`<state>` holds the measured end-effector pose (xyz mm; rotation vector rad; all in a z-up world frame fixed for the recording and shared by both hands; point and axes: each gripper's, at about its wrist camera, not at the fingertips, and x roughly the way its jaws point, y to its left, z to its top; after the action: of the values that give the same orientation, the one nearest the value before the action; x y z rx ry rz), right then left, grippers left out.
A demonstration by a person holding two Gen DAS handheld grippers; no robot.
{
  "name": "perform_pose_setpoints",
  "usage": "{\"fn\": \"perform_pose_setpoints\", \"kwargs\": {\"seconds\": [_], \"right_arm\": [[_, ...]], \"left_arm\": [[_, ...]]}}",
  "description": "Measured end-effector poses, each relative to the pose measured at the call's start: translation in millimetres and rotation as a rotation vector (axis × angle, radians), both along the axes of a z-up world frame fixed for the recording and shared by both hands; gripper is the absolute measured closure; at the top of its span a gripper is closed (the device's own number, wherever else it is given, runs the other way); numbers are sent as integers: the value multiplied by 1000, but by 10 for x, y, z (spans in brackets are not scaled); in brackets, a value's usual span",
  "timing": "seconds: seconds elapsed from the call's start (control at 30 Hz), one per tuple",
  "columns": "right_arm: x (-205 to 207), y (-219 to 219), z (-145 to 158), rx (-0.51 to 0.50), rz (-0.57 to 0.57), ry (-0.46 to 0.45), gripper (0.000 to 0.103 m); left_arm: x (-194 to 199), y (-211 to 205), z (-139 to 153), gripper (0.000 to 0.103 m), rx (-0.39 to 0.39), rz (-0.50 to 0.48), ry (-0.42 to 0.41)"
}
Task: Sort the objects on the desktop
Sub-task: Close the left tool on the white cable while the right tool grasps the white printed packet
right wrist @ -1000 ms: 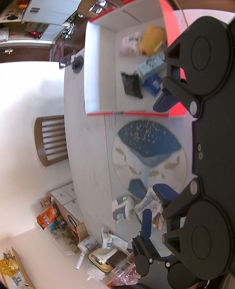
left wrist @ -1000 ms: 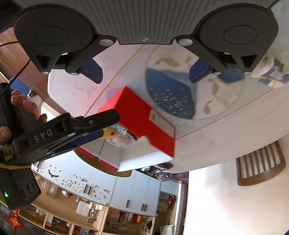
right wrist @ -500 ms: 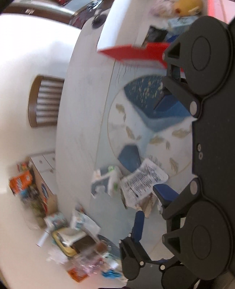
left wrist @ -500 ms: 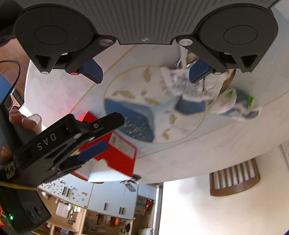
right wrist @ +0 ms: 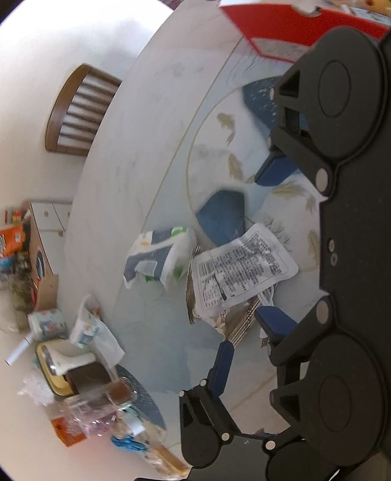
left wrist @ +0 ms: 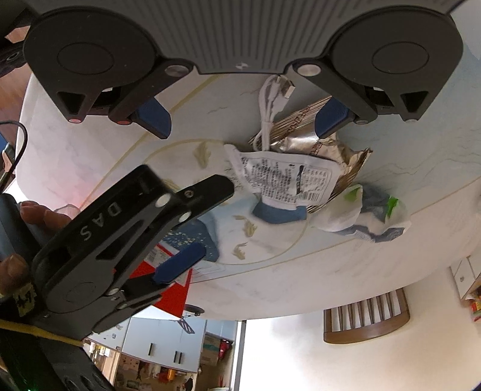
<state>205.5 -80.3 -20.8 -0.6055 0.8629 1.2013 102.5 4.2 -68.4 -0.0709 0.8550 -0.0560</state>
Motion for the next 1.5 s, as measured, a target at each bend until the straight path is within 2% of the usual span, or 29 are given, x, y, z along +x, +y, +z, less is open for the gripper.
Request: {"fn": "perform_pose_setpoints", "kwargs": {"seconds": [0.23,0.4,0.7,0.73,0.8,0.87,0.93,0.97,1.1,1.27,1.37,1.4,1.47,1.5], "right_arm": [[-24,261,-182,-47,78,-20,18],[-50,382,-290,-78,113,-24,18],[-77,543,-412,-108,184,-65,21],[-76,554,-426,-113,188,-67,25],[-71,564,-443,-116,194,-64,27],[-65,573,-443,-112,199,-55,32],[-69,584,-440,-110,208,-46,38],[-74,592,-440,-110,212,-44,39],[-85,603,-437,-112,219,-45,40],[-87,596,-429,-114,219,-45,41],[-86,589,-420,-113,217,-50,43],[-85,581,-416,-112,214,-51,43],[-69,548,-404,-110,202,-48,44],[-64,526,-397,-110,196,-48,44]], "left_arm": [[5,13,-162,1,27,-18,11],[4,76,-253,1,12,-10,20],[-4,86,-294,2,11,-24,-12],[-11,88,-298,4,11,-25,-16],[-20,88,-312,9,13,-24,-18],[-24,84,-318,21,10,-26,-14],[-30,84,-340,28,4,-27,-6],[-28,92,-352,33,-1,-26,0],[-43,102,-360,40,11,-20,-4],[-29,112,-355,62,45,-12,-6],[-10,97,-349,73,77,-17,-3],[-5,92,-348,73,85,-19,-2],[8,96,-344,82,86,-23,-2],[18,99,-342,83,83,-28,-1]]}}
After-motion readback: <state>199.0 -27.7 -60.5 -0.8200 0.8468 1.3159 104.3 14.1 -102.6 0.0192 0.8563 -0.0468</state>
